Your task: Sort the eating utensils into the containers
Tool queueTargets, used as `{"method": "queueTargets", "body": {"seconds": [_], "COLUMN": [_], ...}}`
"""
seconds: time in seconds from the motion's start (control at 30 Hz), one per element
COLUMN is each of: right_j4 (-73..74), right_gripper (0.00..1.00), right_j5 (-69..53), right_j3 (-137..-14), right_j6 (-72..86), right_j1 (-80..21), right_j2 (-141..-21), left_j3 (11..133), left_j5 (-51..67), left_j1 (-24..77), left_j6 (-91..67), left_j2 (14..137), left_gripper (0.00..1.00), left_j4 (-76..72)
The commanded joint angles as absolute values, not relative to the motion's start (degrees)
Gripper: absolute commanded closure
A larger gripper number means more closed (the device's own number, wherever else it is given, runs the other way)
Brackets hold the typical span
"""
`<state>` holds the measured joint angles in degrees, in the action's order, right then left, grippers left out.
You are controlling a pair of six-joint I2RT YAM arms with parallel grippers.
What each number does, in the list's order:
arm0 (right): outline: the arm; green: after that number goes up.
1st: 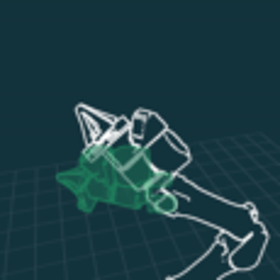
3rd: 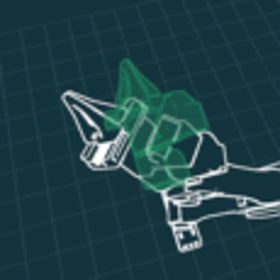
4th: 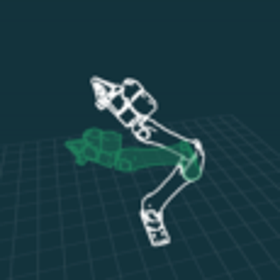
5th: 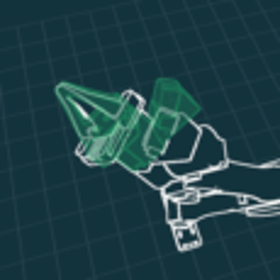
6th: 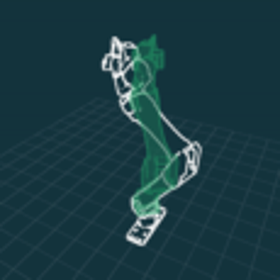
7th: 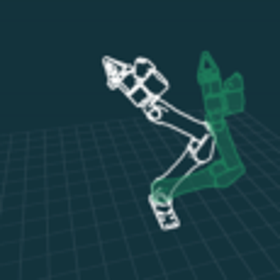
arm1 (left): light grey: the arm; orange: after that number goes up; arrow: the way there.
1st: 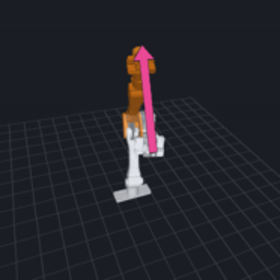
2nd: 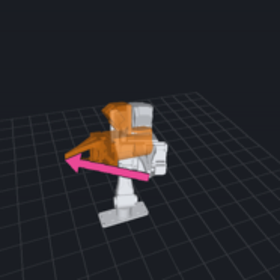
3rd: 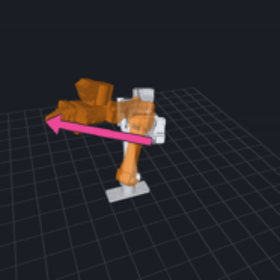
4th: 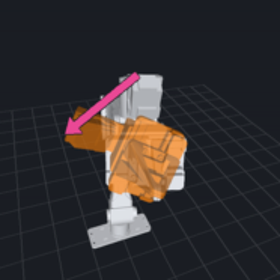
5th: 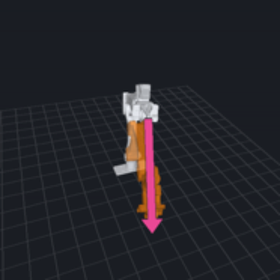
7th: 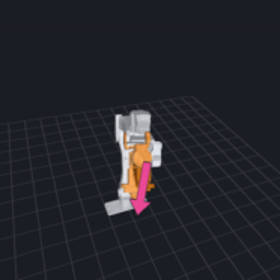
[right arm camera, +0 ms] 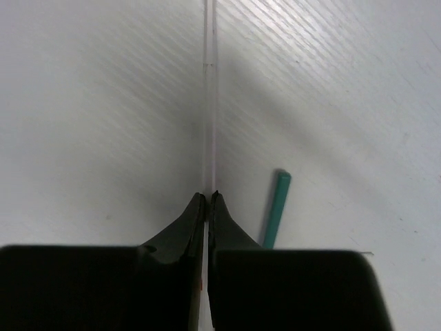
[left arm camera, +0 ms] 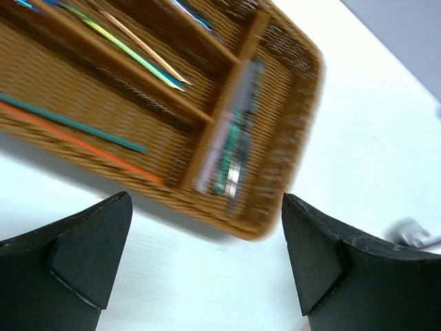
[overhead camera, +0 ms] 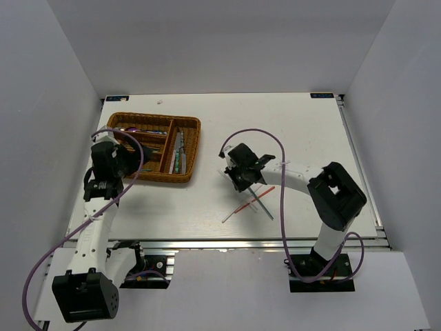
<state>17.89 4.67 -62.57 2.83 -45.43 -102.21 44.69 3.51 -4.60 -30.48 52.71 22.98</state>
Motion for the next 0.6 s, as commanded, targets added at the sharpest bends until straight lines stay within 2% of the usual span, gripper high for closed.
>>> {"method": "queueTargets", "body": {"seconds": [0.0, 0.03, 0.07, 0.17, 0.23, 0.4, 0.5, 0.57], "right_j4": [12.7, 11.9, 11.4, 9.5, 6.6, 6.8, 6.9, 6.8], "right_gripper": [1.00, 1.00, 1.00, 1.00, 1.00, 1.00, 1.00, 1.00], "right_j5": [-4.4, -5.7, -7.1, -13.3, -18.0, -19.6, -18.9, -18.9], "right_j3": [-63.8, -63.8, -64.4, -66.0, -66.9, -71.1, -73.1, -73.7], "right_j6": [4.8, 5.5, 6.3, 9.3, 11.7, 14.2, 14.7, 14.9], "right_j1": [-45.7, -45.8, -45.7, -46.1, -46.2, -47.5, -48.6, -49.0], "right_j2": [-94.2, -93.0, -91.2, -89.5, -87.9, -88.0, -88.4, -88.3], "left_j3": [41.4, 37.4, 35.1, 28.9, 28.7, 29.3, 30.0, 30.6], "left_j5": [18.8, 25.0, 26.7, 24.6, 21.1, 19.8, 19.4, 18.9], "left_j1": [-4.2, -3.6, -2.6, 4.9, 9.9, 15.5, 17.9, 18.4], "left_j6": [-40.6, -44.3, -52.7, -63.0, -64.4, -65.7, -65.7, -65.0], "left_j2": [53.1, 52.7, 52.0, 50.2, 51.9, 57.3, 59.4, 60.7], "left_gripper": [0.02, 0.02, 0.02, 0.02, 0.02, 0.03, 0.07, 0.15], "left_j4": [12.5, 8.4, -2.9, -18.9, -22.0, -28.8, -30.7, -28.8]}}
